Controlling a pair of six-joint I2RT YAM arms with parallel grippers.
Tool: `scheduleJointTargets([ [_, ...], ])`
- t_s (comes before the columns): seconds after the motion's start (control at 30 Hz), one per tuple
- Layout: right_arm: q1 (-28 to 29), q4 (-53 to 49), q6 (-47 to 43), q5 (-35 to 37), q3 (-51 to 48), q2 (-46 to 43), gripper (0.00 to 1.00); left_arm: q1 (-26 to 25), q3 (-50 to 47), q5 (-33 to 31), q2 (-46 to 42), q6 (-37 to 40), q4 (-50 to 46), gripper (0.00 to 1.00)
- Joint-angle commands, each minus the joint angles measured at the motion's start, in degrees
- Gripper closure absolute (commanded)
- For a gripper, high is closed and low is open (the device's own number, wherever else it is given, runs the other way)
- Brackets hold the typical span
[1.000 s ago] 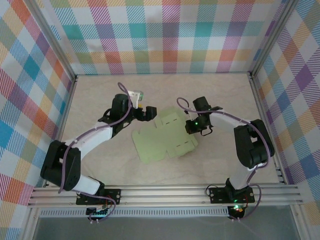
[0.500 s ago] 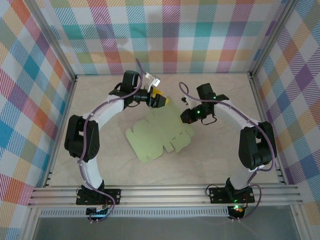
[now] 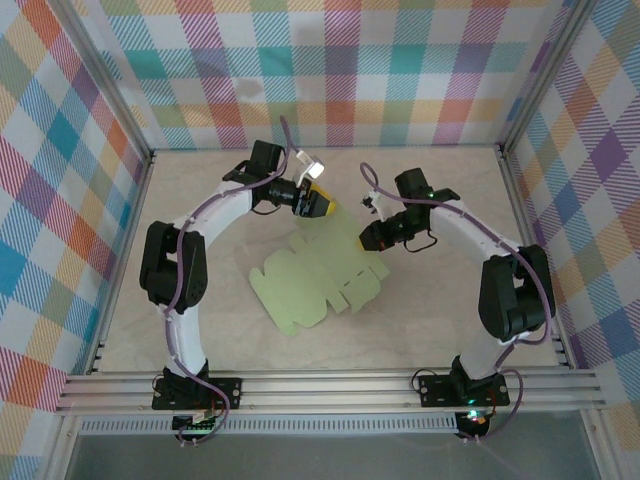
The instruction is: Fold the paper box
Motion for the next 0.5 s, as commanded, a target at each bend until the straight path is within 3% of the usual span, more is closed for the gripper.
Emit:
scheduleJointTargets([
  [0.0,-0.53,-1.03,-1.84,-4.01,1.34,-1.92,1.0,0.25,2.62,2.77,1.76,1.95,-2.32,0.42],
  [0.3,-1.12,-1.03,-1.7,-3.8,1.06,-1.6,1.0,-0.09,4.56,5.05,2.41,4.78,-6.24,0.65],
  [0.37,-1.25,-1.13,-1.69,-3.86,1.06,-1.52,1.0,-0.03,4.5,3.96,2.34,5.12,-6.69,0.62],
  [0.4,-1.29,-1.33,-1.85,-4.26,1.05,-1.64,1.0,0.03,4.39,2.72,2.37,4.95,-6.27,0.53],
  [0.47,-1.34,-1.43,-2.19,-4.77,0.9,-2.0,1.0,0.42,3.51,2.0,2.34,3.48,-3.57,0.45],
])
